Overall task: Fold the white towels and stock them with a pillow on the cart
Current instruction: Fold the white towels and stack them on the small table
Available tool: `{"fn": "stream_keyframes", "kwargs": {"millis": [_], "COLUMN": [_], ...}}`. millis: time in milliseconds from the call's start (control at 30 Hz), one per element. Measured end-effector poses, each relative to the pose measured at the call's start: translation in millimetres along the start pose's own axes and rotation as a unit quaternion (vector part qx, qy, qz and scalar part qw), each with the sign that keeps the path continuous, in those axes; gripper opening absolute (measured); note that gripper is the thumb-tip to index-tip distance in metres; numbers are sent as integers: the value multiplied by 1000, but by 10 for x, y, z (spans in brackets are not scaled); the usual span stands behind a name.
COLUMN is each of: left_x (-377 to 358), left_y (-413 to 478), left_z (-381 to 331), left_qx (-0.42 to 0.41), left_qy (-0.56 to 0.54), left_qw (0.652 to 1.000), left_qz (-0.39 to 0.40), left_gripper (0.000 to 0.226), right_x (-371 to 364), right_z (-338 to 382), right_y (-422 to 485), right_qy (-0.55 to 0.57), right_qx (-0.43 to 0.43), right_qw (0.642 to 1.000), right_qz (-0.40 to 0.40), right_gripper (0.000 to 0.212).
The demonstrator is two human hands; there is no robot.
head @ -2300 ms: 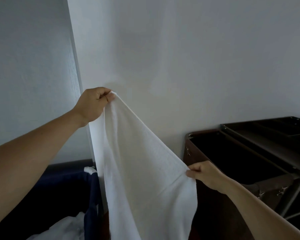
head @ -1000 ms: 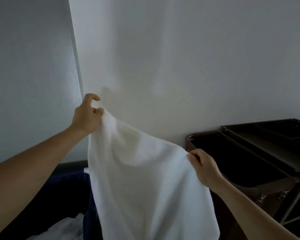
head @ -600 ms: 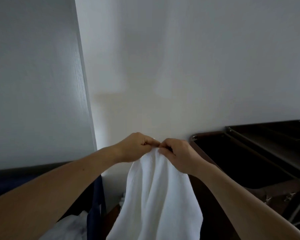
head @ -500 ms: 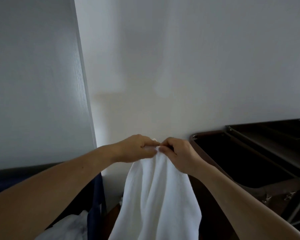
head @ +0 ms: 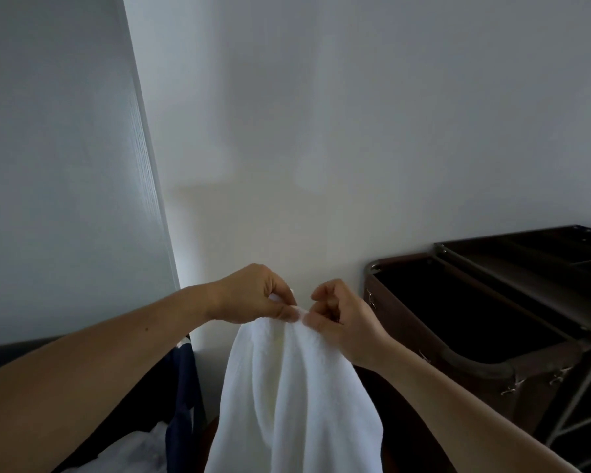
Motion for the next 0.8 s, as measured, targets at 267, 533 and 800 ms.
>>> {"fn": "stream_keyframes", "kwargs": {"millis": [267, 533, 800], "left_x": [567, 728, 747], "left_y": [-26, -81, -192], "left_z": [-32, 372, 706], "left_qx": [-25, 76, 149], "left_qy": [146, 116, 107], "left_qw": [957, 935, 918], "left_qz": [-251, -328, -351], "left_gripper": [12, 18, 23], "right_x": [159, 314, 847], "right_z": [-208, -495, -614], "right_y": [-114, -308, -437], "right_qy": [-94, -193, -310], "right_qx": [17, -23, -21], "right_qw": [995, 979, 947], "right_qz": [-31, 66, 83], "right_gripper": [31, 25, 38]}}
Point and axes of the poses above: each hand's wrist, its own y-axis towards the middle knuckle, its own x-axis out of the back of the hand, z = x × y, the point moved 6 cm from there along y, towards the middle knuckle, and after that the axes turned 6 degrees about -y, right-handed, at the moved point
